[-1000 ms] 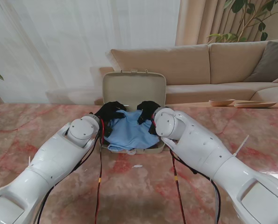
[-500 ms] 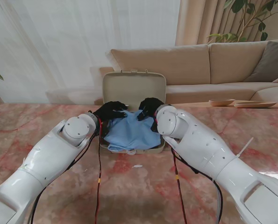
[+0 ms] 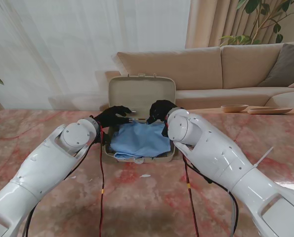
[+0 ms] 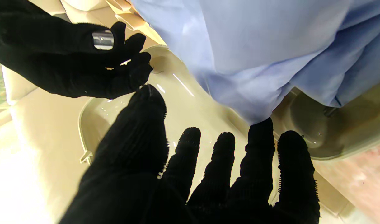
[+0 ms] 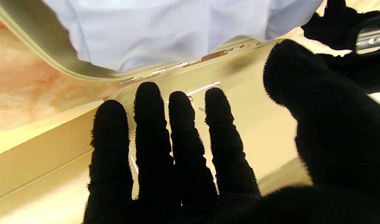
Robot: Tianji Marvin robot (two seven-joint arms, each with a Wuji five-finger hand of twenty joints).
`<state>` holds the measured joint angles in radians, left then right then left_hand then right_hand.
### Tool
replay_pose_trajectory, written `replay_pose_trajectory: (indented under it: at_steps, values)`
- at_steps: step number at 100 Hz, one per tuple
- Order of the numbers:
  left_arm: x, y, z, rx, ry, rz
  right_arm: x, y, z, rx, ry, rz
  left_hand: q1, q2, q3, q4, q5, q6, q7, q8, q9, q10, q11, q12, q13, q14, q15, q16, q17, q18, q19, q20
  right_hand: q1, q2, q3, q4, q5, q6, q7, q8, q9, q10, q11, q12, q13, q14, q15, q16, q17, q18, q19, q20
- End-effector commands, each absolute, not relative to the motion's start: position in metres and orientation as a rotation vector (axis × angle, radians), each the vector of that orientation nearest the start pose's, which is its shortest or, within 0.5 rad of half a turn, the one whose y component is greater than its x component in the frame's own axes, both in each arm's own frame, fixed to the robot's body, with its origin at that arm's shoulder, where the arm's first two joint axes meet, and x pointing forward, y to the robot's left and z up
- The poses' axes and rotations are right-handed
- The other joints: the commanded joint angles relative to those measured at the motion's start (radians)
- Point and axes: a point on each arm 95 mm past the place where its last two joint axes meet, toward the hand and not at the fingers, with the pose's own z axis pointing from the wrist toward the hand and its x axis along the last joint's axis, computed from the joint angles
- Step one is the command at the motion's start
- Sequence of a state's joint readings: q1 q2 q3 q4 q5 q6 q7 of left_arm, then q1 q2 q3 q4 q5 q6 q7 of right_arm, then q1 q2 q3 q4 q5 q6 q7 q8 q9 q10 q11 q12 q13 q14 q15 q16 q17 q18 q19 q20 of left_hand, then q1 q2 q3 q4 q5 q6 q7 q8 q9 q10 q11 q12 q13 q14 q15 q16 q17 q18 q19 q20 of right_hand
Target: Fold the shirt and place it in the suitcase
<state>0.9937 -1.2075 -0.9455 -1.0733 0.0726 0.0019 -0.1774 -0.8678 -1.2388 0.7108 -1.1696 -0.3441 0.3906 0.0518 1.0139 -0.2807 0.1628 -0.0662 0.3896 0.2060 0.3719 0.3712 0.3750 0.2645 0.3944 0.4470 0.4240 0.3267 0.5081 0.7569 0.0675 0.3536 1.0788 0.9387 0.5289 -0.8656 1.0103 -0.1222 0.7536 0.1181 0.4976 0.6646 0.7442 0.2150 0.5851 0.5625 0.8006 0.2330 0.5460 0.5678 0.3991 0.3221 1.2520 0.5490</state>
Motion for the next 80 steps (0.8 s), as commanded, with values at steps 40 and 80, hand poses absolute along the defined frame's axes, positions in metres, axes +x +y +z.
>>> replay_pose_trajectory:
  at_steps: [40, 80]
  values:
    - [0.506, -0.031, -0.266, -1.9, 1.285, -1.883, 0.514, 0.089, -0.261, 1.674, 1.292, 1.552, 0.052, 0.059, -0.079, 0.028, 0.034, -0.014, -0.021, 0.006, 0.017, 0.016, -0.024, -0.014, -0.022, 0.009, -0.011, -0.001, -0.012, 0.003, -0.009, -0.003, -0.019, 0.018, -0.024, 0.039, 0.002, 0.011, -0.025, 0.026, -0.001, 0.017, -0.006, -0.022, -0.012, 0.015, -0.003, -0.028, -0.012, 0.013, -0.013, 0.025]
    - [0.466, -0.049, -0.284, -1.962, 1.389, -1.897, 0.475, 0.089, -0.283, 1.668, 1.34, 1.658, 0.105, 0.096, -0.17, 0.033, 0.071, -0.006, -0.047, 0.013, 0.067, 0.028, -0.024, 0.0, 0.041, 0.015, 0.037, 0.04, 0.04, 0.005, 0.041, 0.031, -0.01, 0.054, -0.052, 0.054, 0.029, 0.014, -0.033, 0.035, 0.035, 0.024, -0.023, -0.022, 0.014, 0.027, -0.008, -0.025, 0.003, 0.015, -0.031, 0.022]
